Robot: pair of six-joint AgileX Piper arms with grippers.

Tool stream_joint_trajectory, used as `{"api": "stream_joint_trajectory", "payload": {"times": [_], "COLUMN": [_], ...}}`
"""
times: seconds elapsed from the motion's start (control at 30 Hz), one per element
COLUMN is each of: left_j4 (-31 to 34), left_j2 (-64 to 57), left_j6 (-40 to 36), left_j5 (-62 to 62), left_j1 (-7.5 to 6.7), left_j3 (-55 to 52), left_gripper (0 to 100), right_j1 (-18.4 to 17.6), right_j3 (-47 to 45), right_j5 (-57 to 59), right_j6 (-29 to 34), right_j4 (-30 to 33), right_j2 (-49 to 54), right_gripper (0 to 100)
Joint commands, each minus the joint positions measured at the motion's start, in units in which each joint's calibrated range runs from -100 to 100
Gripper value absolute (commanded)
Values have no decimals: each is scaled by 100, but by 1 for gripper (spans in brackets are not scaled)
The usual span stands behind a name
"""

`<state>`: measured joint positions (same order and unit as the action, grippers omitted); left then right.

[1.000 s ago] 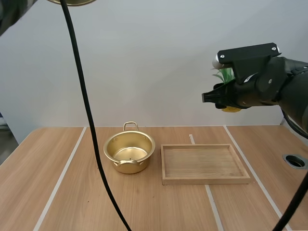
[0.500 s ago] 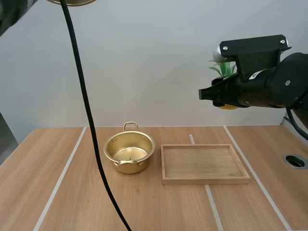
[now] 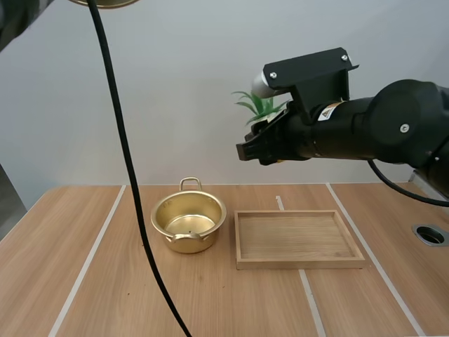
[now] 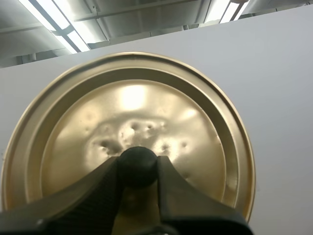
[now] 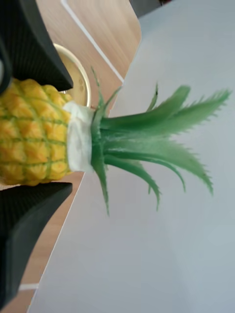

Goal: Open the pot, put the pineapple inside, and close it

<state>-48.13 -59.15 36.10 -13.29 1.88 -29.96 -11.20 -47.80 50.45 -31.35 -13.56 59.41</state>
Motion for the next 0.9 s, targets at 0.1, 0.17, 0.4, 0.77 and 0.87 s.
{"api": "stream_joint_trajectory", "payload": {"times": [0.1,0.17,0.4,0.77,0.87], "left_j4": [-40,-40,-40,-40,-40], "left_j2": [-44,-44,-44,-44,-44], "left_j6": [-25,-25,-25,-25,-25], "left_j5": [172,172,172,172,172], "left_j1": [-11,-11,-11,-11,-11], "left_j3": [52,52,52,52,52], "left_gripper": [0,0,0,0,0], "right_j1": [-355,-467,-812,-820,-820], "right_j3": [-13,-13,-13,-13,-13], "right_j5": [-289,-516,-746,-1484,-1780], "right_j6": [-24,-24,-6,-36,-36], "right_j4": [272,272,184,53,24], "right_j2": [-146,-248,-727,-2050,-2374], "right_gripper": [0,0,0,0,0]}}
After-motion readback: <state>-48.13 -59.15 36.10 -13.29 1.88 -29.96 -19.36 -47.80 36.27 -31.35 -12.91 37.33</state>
